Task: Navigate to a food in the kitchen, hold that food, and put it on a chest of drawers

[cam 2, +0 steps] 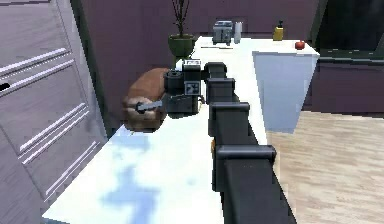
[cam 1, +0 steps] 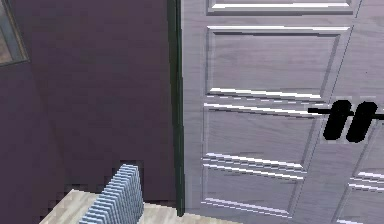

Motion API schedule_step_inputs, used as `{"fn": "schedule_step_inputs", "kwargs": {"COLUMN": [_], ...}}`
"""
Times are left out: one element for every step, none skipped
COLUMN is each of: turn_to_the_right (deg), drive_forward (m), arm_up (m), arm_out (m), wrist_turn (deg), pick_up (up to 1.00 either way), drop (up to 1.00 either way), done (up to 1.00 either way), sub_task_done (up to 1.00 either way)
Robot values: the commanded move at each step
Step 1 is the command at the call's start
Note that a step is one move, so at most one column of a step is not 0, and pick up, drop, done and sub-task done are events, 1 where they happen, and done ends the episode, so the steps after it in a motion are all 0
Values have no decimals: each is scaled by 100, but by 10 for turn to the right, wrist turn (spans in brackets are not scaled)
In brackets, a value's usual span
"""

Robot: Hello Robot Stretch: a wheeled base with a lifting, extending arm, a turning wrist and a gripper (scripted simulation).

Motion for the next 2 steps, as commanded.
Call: {"fn": "schedule_step_inputs", "kwargs": {"turn_to_the_right": [0,0], "drive_forward": [0,0], "arm_up": [0,0], "arm_out": [0,0], "wrist_turn": [-450,-450], "pick_up": [0,0], "drop": [0,0], "done": [0,0], "sub_task_done": [0,0]}}
